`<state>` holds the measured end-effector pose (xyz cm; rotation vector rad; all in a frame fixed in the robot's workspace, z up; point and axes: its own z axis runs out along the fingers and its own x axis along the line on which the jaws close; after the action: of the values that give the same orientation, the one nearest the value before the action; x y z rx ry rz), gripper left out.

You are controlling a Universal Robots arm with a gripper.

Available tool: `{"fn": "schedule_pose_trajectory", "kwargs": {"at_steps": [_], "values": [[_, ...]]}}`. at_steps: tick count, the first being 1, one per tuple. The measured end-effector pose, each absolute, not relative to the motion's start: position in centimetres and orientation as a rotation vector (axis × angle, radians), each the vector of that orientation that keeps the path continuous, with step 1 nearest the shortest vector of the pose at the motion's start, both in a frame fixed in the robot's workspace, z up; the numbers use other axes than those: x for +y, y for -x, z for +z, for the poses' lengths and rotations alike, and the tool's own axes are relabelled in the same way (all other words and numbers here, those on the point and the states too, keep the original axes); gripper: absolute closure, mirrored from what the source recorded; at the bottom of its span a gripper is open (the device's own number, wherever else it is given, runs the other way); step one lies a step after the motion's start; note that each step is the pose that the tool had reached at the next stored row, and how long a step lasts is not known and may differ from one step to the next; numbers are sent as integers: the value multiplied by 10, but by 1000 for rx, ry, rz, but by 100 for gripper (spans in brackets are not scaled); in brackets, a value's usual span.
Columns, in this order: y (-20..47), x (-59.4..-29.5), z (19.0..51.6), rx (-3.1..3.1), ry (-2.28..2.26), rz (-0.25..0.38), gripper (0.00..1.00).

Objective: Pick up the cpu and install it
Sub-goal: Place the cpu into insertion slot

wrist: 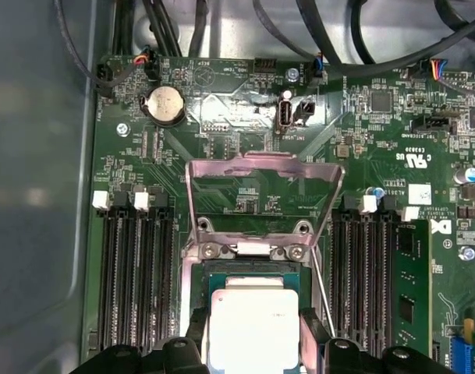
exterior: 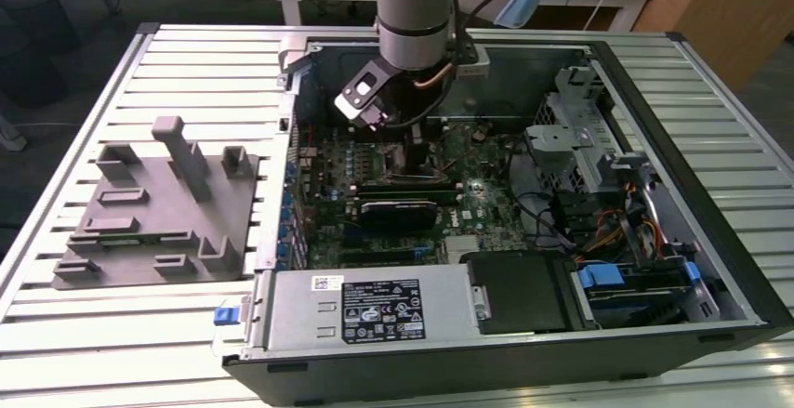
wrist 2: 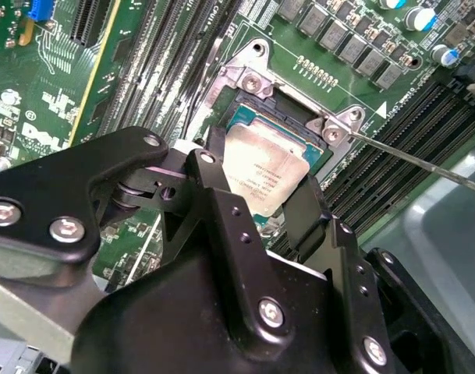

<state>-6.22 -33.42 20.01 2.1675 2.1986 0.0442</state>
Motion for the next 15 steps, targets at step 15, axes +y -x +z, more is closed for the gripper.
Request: {"fn": "schedule_pose_trajectory", "kwargs": {"at_steps": [15], "values": [[62,-334,194,2172,-2194,43,46]]}}
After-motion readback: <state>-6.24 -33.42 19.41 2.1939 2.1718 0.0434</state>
